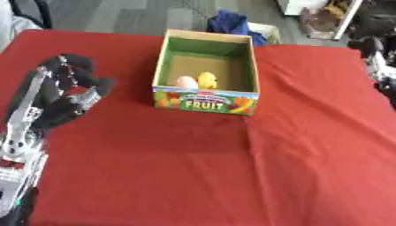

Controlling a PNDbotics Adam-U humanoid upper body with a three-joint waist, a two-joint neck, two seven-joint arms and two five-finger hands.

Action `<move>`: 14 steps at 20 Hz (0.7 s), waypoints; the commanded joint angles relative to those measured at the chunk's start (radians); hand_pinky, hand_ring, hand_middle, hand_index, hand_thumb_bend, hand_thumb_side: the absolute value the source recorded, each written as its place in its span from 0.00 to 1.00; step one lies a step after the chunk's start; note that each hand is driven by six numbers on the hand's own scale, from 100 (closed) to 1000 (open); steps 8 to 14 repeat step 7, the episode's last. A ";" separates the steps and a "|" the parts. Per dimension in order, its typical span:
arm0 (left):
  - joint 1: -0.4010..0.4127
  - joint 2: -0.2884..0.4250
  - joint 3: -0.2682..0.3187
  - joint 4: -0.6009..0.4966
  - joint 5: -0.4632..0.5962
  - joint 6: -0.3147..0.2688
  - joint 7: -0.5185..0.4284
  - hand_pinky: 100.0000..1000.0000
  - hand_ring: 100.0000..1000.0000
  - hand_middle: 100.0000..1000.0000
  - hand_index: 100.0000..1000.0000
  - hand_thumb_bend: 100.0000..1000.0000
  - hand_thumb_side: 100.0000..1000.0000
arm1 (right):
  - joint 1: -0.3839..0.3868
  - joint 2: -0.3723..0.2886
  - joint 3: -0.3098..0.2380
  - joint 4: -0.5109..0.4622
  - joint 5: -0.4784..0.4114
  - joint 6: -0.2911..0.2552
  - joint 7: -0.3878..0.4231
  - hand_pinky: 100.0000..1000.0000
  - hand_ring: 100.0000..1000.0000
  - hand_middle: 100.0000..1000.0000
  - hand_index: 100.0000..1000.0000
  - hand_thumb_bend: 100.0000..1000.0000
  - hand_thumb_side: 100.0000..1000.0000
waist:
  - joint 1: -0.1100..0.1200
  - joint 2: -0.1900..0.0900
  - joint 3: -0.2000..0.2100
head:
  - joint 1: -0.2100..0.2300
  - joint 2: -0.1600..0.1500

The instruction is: Pick up objects on the table and place them in the box.

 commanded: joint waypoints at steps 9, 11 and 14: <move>0.010 0.004 0.015 -0.003 0.005 -0.017 0.005 0.56 0.51 0.51 0.62 0.62 0.29 | 0.054 0.067 -0.025 -0.025 0.018 0.021 -0.007 0.79 1.00 0.58 0.71 0.00 0.36 | 0.005 -0.010 -0.004 | 0.009 0.004; 0.010 0.004 0.015 -0.003 0.005 -0.017 0.005 0.56 0.51 0.51 0.62 0.62 0.29 | 0.054 0.067 -0.025 -0.025 0.018 0.021 -0.007 0.79 1.00 0.58 0.71 0.00 0.36 | 0.005 -0.010 -0.004 | 0.009 0.004; 0.010 0.004 0.015 -0.003 0.005 -0.017 0.005 0.56 0.51 0.51 0.62 0.62 0.29 | 0.054 0.067 -0.025 -0.025 0.018 0.021 -0.007 0.79 1.00 0.58 0.71 0.00 0.36 | 0.005 -0.010 -0.004 | 0.009 0.004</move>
